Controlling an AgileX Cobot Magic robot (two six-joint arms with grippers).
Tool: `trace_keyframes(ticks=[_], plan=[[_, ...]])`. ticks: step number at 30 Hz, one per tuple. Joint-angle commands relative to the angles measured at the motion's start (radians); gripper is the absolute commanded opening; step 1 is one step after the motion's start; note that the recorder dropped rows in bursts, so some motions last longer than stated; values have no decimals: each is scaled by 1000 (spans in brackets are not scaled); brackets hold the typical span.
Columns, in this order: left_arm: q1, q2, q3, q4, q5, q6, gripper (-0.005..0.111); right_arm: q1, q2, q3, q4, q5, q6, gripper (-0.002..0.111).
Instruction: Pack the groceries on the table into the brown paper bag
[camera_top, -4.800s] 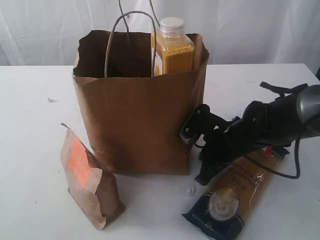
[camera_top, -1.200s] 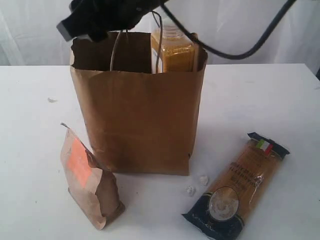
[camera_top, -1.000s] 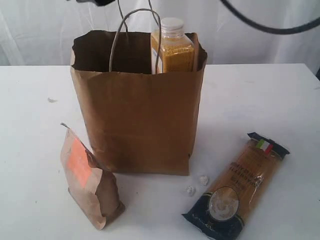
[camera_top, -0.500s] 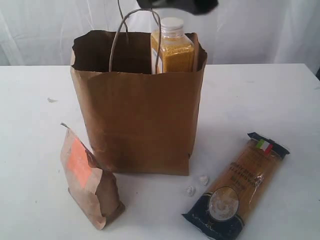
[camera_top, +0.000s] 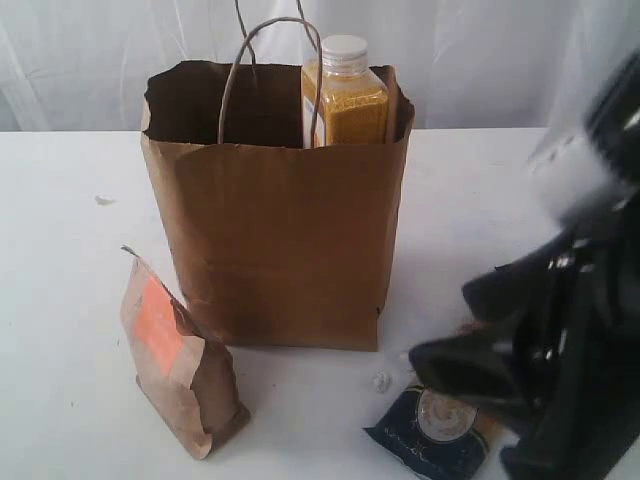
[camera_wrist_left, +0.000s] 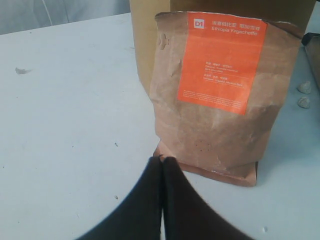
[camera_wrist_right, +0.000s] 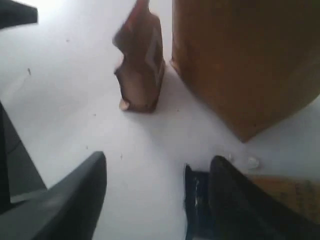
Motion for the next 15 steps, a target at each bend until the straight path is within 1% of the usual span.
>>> trace_keyframes(ticks=[1, 5, 10, 12, 15], plan=[[3, -4, 4, -4, -2, 3, 0, 1, -1, 169, 6, -177, 8, 56], [3, -4, 4, -4, -2, 3, 0, 1, -1, 284, 6, -360, 14, 56], [3, -4, 4, -4, -2, 3, 0, 1, 1, 372, 8, -590, 115, 56], [3, -4, 4, -4, -2, 3, 0, 1, 21, 387, 8, -640, 153, 56], [3, -4, 4, -4, -2, 3, 0, 1, 91, 390, 8, -675, 161, 56]])
